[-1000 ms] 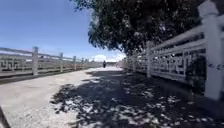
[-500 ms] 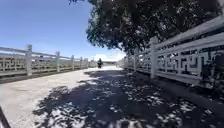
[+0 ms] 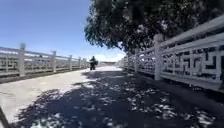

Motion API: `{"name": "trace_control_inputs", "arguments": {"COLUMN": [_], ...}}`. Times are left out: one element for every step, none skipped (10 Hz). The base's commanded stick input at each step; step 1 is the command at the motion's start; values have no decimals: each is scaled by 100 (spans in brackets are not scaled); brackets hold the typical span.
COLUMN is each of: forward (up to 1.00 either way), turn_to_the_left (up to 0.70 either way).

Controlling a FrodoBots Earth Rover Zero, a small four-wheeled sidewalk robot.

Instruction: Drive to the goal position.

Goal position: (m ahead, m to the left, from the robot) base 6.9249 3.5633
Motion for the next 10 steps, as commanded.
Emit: {"name": "trace_control_inputs", "arguments": {"forward": [70,70,70,70,70,70,70,70,70,70], "turn_to_the_left": [0,0,0,0,0,0,0,0,0,0]}}
